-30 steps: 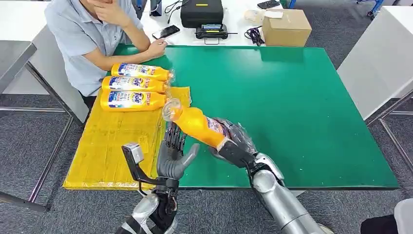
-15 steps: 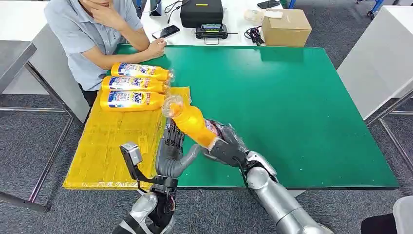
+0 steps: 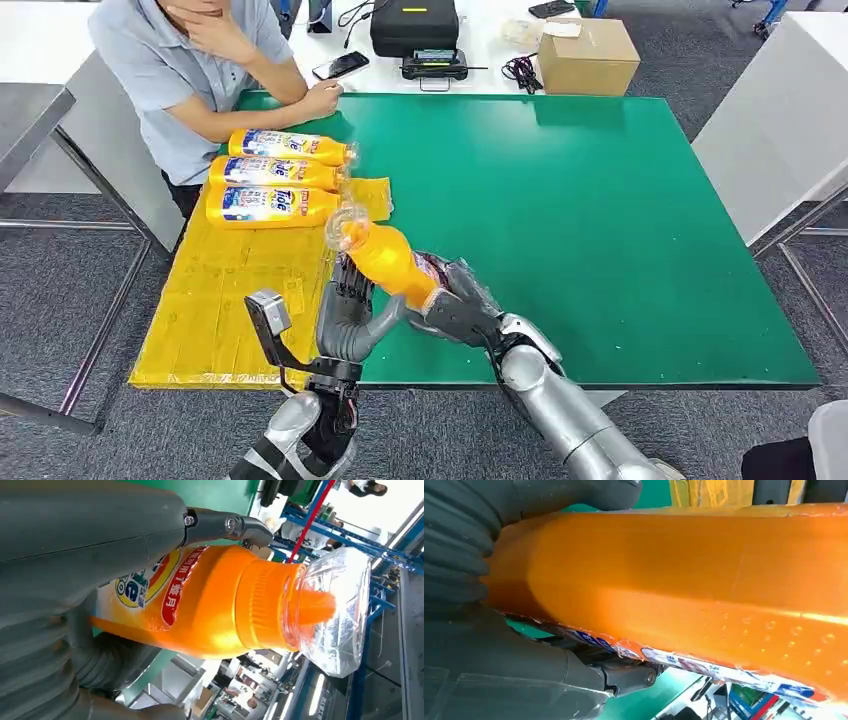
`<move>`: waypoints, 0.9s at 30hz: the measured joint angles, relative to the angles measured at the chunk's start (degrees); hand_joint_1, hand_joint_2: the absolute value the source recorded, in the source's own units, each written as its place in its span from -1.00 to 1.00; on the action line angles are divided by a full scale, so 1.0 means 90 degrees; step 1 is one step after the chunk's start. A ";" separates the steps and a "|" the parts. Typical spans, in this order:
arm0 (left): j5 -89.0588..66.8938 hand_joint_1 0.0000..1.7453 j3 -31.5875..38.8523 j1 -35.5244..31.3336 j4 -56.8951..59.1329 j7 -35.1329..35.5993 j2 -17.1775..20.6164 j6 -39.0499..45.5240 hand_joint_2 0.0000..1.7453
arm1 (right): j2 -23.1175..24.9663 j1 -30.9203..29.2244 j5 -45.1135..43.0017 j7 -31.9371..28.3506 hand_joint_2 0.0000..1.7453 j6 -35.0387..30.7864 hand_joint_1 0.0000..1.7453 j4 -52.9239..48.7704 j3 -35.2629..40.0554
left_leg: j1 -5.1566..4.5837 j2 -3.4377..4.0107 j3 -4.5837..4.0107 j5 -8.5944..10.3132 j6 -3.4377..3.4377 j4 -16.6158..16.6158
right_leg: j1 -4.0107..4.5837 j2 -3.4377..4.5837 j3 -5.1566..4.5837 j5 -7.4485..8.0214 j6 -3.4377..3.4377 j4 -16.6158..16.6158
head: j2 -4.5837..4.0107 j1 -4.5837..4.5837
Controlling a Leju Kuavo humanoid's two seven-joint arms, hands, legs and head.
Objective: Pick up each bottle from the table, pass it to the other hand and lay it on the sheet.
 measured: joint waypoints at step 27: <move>0.0192 -1.00 0.0600 -0.0063 0.0262 0.0172 -0.0311 -0.0272 1.00 | 0.0085 -0.0005 -0.0185 -0.0219 1.00 0.0374 1.00 0.0012 0.0163 | 0.0000 -0.0001 -0.0001 0.0000 0.0000 0.0000 | 0.0000 0.0000 0.0000 0.0000 0.0000 0.0000 | 0.0000 0.0000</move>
